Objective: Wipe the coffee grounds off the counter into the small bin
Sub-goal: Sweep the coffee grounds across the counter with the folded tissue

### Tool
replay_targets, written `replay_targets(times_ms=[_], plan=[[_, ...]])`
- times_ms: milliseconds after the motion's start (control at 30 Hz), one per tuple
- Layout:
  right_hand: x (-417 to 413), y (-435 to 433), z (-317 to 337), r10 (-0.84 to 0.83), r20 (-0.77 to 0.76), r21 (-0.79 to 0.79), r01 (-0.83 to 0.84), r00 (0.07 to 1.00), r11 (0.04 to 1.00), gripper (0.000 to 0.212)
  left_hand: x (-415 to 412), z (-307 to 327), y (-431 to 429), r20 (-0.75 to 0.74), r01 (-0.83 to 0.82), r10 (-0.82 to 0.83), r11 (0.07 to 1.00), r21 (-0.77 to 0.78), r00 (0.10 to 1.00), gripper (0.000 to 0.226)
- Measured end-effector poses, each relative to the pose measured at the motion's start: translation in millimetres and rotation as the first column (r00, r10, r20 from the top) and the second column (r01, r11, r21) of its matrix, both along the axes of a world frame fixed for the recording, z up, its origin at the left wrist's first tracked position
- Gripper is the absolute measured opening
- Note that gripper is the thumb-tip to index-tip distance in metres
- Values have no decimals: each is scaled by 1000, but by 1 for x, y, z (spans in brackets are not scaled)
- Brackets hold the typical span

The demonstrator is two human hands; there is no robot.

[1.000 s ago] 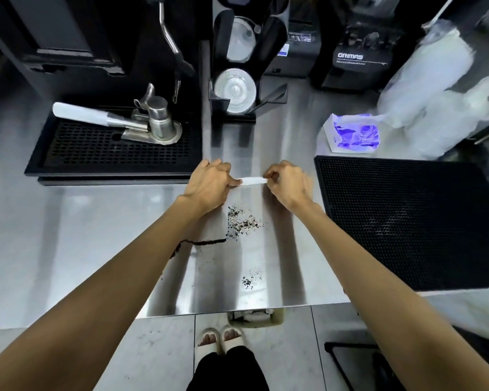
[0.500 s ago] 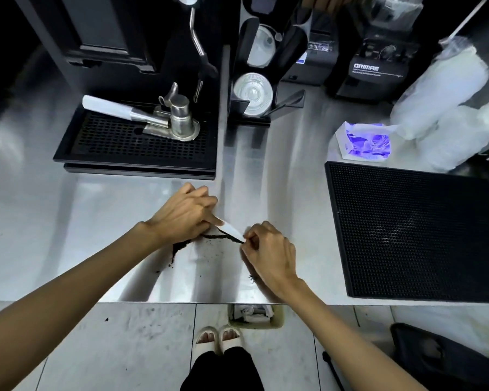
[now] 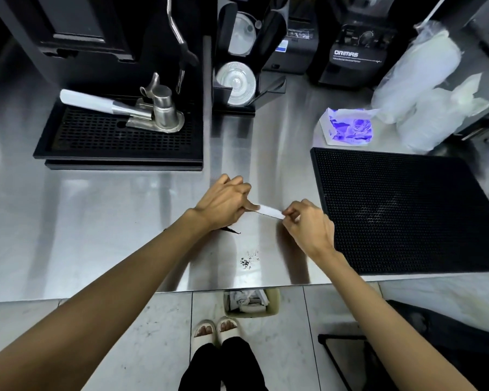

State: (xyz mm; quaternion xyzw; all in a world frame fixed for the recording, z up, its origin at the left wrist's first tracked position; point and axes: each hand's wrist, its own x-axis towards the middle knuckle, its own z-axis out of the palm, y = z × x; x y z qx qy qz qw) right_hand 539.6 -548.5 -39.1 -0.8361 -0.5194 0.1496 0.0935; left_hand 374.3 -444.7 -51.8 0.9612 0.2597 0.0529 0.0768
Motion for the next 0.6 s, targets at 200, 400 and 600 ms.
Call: replay_targets(times_ms=[200,400,600], plan=[[-31,-32,-7,71,30,42,-72,997,997,19,-20,3,-4,-70,201,-193,970,137,979,33],[-79,-36,-14,167,-38,58,-165,985,985,20,-69,-3,-2,-88,184,-171,970,161,981,38],[-89,6,1,183,-121,73,-175,976,982,17,-109,4,0,87,-96,86,989,117,993,40]])
